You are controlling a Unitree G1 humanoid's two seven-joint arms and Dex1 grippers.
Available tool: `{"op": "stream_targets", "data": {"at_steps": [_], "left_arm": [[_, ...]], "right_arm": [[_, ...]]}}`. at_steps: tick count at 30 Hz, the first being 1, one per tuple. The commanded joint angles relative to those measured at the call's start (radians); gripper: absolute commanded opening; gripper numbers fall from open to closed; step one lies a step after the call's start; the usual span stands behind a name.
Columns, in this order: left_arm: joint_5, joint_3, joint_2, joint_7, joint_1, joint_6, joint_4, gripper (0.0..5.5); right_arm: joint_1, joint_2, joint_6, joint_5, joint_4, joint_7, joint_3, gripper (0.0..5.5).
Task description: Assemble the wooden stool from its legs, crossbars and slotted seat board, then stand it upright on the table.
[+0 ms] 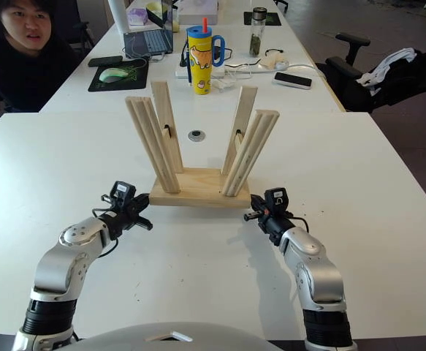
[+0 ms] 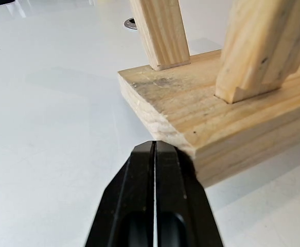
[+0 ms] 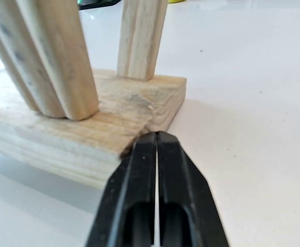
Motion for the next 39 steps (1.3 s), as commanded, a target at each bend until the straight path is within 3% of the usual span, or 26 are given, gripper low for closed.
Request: {"op": "stream_targets", "data": {"at_steps": [1,5,13,26,32,39], "left_arm": [[-0.208,-0.174,-0.013,-0.233,-0.070,0.032,-0.171,0.00],[-0.259,-0.147,0.033,-0.272,-0.067,0.093,-0.224,0.00],[-0.456,0.022,0.117,-0.377,-0.089,0.231,-0.246,0.00],[-0.502,0.084,0.212,-0.452,-0.176,0.255,-0.170,0.00],[-0.377,0.101,0.266,-0.475,-0.176,0.114,-0.038,0.24],[-0.250,0.159,0.381,-0.599,-0.100,-0.189,0.296,1.01]], "right_arm": [[-0.080,0.028,0.107,0.209,-0.166,0.142,0.117,0.01],[-0.068,0.003,0.160,0.241,-0.218,0.158,0.103,0.01],[-0.073,0.009,0.271,0.351,-0.327,0.151,0.037,0.01],[-0.180,0.016,0.359,0.481,-0.355,0.114,-0.087,0.01],[-0.117,-0.062,0.290,0.361,-0.291,0.139,-0.111,0.00],[0.016,-0.188,0.196,0.318,-0.203,0.229,-0.185,0.83]]}}
